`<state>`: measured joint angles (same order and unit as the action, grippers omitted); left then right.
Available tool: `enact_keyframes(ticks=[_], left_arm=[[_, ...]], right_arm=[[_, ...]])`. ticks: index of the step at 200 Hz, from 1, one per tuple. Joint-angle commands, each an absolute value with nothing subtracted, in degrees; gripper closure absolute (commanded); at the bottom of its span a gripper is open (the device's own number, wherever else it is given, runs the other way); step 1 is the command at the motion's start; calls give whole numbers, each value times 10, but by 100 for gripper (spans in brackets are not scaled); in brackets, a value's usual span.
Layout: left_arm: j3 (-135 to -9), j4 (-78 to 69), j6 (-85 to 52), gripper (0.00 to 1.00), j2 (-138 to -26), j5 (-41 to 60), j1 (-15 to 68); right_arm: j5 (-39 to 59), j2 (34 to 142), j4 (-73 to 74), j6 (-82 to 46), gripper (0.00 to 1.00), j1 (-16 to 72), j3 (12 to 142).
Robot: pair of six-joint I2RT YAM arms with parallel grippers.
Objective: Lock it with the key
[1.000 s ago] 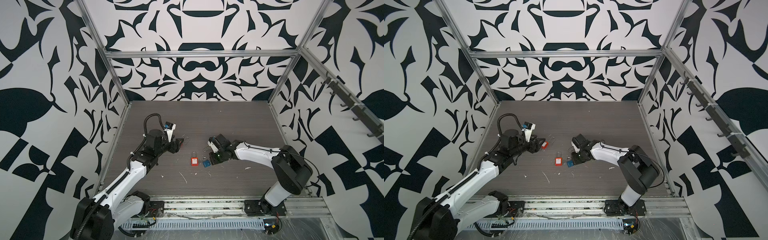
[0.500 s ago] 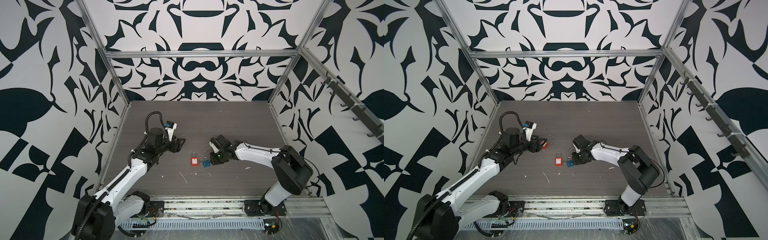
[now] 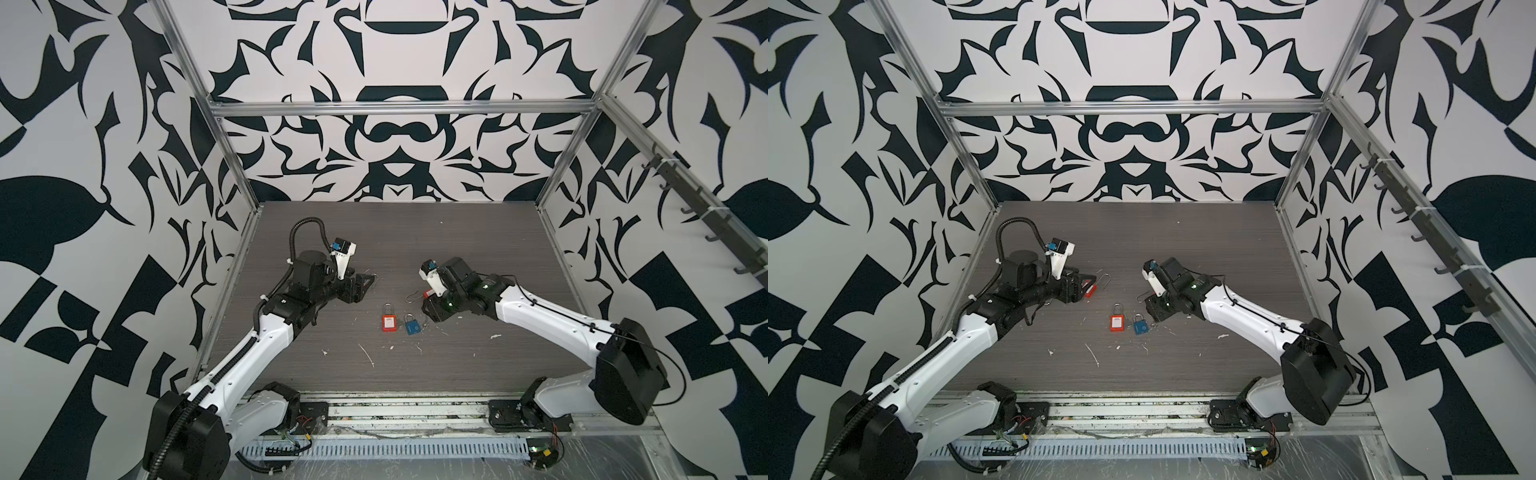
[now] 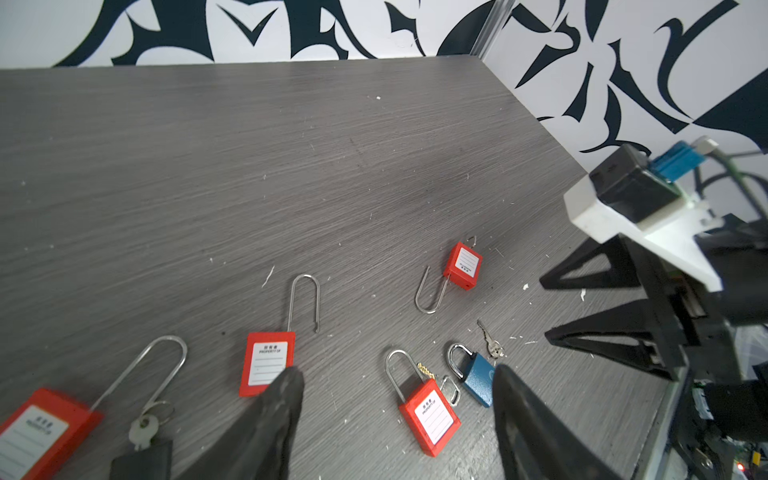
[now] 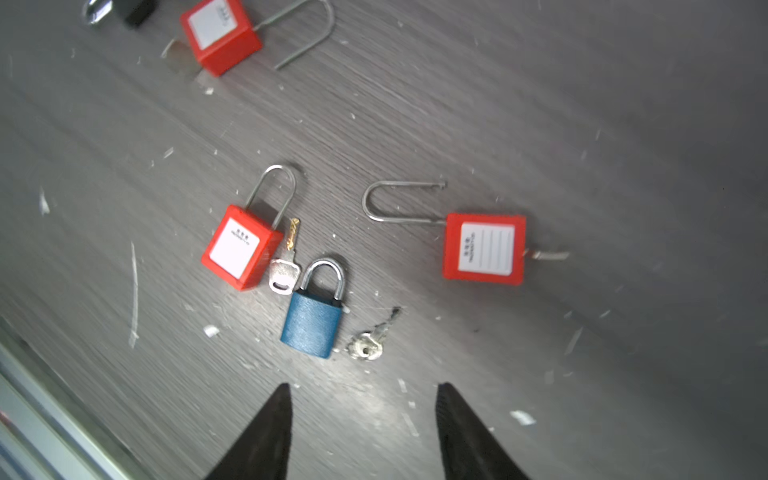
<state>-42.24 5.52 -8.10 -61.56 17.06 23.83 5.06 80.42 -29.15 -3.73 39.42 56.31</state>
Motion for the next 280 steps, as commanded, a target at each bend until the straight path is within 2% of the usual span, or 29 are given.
enact_keyframes(ticks=[1,26,44,57,85,130,170,195,231,280], left_arm=[[-436,64,-74,25,-626,189,236],[-440,68,-73,25,-634,203,236],[-439,68,-71,24,-633,203,236],[-439,68,-68,24,-634,200,236],[-444,75,-58,24,-637,194,236],[-457,85,-53,24,-657,190,236],[-466,91,-55,24,-669,189,236],[-468,95,-55,24,-672,190,236],[-463,98,-55,24,-668,188,236],[-460,97,-58,24,-667,190,236]], right_arm=[[55,800,-339,182,36,384,587],[72,810,-320,347,32,370,578],[92,846,-326,406,31,340,605],[114,882,-329,430,15,314,629],[154,944,-317,479,10,283,661],[154,1057,-373,568,12,273,752],[166,1117,-389,575,13,271,816],[189,1153,-440,571,19,270,859],[220,1164,-487,541,27,263,877],[225,1139,-498,498,29,259,849]])
